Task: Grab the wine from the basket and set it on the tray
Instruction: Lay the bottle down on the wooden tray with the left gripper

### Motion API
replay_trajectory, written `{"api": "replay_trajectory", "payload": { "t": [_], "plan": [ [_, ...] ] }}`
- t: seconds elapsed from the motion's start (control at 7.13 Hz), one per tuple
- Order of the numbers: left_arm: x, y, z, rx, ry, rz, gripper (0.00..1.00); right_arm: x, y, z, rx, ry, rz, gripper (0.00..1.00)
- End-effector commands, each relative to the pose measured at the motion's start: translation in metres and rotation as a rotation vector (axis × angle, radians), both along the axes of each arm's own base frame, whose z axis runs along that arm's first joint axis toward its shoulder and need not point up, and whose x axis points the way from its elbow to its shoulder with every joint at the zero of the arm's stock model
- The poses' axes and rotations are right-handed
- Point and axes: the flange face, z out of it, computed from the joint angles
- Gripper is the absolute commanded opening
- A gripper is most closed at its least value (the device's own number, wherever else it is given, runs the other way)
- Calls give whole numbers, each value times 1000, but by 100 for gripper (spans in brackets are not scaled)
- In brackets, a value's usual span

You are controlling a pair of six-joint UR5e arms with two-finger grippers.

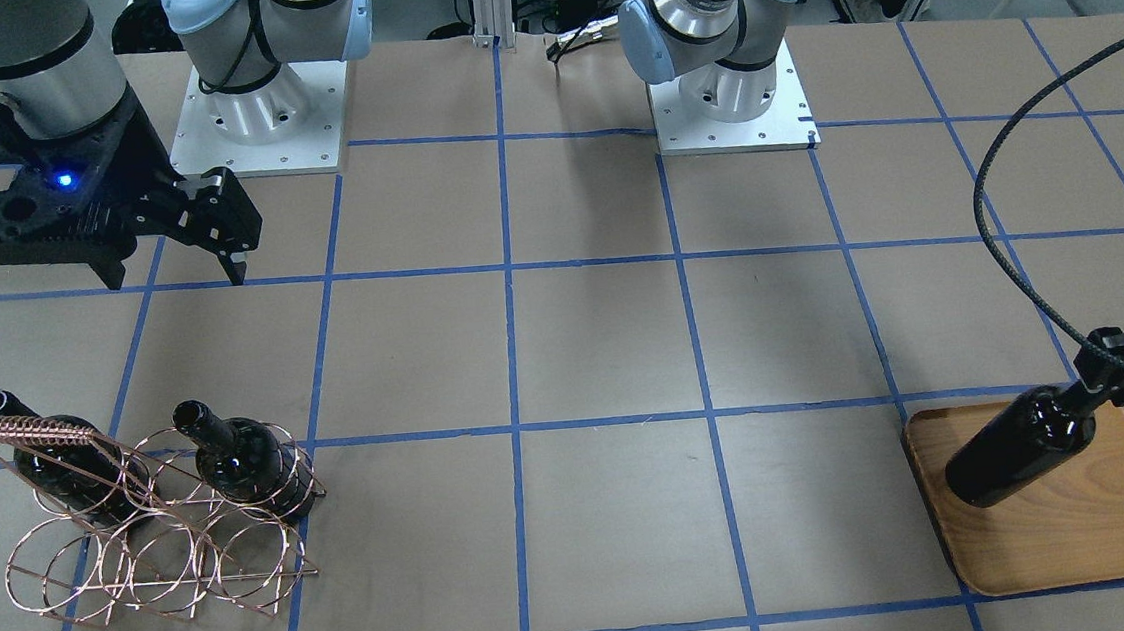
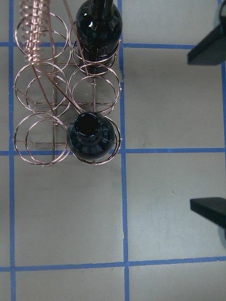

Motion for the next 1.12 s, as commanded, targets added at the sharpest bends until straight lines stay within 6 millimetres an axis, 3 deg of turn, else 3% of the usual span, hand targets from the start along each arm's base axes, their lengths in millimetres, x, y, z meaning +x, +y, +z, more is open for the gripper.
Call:
{"api": "replay_trajectory", "payload": {
  "t": [0.0, 0.42, 0.56, 0.7, 0.84, 0.98],
  "plan": [
    [2, -3, -8, 8, -2, 2, 0, 1, -1, 0, -4, -8, -2, 100],
    [4, -3, -14, 25, -12, 4, 0, 1, -8, -11, 17, -7, 15, 100],
    [4, -3, -15, 27, -11, 4, 15, 1, -8, -14, 21, -12, 2, 100],
    [3, -1, -20, 34, -5, 4, 48, 3, -7, -12, 18, -21, 2, 100],
    [4, -4, -18, 11, -14, 4, 70, 3, -9, -15, 24, -27, -6, 100],
    [4, -3, -16, 8, -18, 5, 79, 3, -6, -13, 22, -22, -8, 100]
  ]
}}
